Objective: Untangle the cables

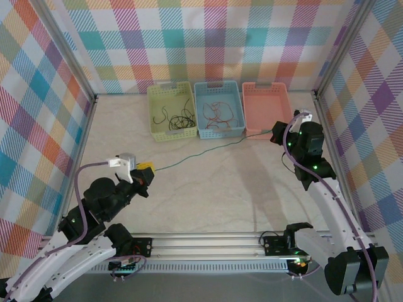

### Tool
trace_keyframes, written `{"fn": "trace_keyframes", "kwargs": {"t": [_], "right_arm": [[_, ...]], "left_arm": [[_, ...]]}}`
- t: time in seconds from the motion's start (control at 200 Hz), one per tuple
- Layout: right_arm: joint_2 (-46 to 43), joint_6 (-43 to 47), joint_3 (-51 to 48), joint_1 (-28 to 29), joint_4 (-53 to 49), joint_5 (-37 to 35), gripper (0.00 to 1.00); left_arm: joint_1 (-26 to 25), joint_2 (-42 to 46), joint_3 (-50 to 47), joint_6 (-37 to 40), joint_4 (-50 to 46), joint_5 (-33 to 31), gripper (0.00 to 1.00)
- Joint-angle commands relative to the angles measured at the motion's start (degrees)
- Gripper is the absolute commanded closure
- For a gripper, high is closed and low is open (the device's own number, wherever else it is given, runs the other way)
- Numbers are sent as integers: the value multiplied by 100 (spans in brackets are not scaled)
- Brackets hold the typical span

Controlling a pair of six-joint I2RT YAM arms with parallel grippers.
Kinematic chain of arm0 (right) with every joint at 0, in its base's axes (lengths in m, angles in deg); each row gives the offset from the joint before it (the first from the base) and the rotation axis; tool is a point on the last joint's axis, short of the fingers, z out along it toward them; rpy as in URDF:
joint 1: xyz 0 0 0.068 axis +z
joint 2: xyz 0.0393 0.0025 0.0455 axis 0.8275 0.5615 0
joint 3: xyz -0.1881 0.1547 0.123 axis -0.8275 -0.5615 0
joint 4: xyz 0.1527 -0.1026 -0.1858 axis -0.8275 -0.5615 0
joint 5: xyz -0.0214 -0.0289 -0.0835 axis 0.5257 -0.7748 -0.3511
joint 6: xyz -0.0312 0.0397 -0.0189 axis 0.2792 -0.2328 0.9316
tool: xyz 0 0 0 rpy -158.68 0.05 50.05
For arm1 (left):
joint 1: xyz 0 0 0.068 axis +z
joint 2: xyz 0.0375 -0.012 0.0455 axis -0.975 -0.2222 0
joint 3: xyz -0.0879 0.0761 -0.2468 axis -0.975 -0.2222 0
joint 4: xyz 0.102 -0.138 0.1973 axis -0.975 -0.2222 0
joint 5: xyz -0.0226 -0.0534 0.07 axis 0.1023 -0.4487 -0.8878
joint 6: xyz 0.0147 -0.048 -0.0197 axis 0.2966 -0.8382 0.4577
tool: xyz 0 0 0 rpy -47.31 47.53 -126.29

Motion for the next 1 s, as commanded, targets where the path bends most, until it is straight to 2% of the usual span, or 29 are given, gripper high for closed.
{"fn": "trace_keyframes", "kwargs": {"t": [0.0,0.335,0.345,0.375,0.395,0.41,0.435,0.46,0.64,0.825,0.995], "right_arm": [[-24,-48,-61,-285,223,-671,100],[-102,102,-88,-285,338,44,100],[-99,96,-88,-285,344,64,97],[-111,107,-74,-280,345,130,79],[-122,123,-76,-285,348,182,61],[-129,156,-79,-285,359,216,52],[-142,198,-78,-285,351,275,44],[-177,235,-74,-285,354,332,41],[-557,667,-238,-28,865,1314,39],[-351,1223,-44,901,1037,2407,39],[-171,1824,52,1651,803,2820,36]], "left_arm": [[-5,63,-47,-8,-78,-350,100],[0,-595,360,99,440,252,100],[-3,-637,406,107,451,273,100],[1,-806,564,145,454,342,100],[-3,-915,671,167,447,395,100],[-6,-973,746,178,439,423,100],[-6,-1124,868,204,437,476,100],[-10,-1248,978,235,442,517,100],[-6,-2146,1676,363,476,810,100],[-1,-2998,2446,491,199,1453,100],[-5,-3365,2803,650,-41,1706,100]]}}
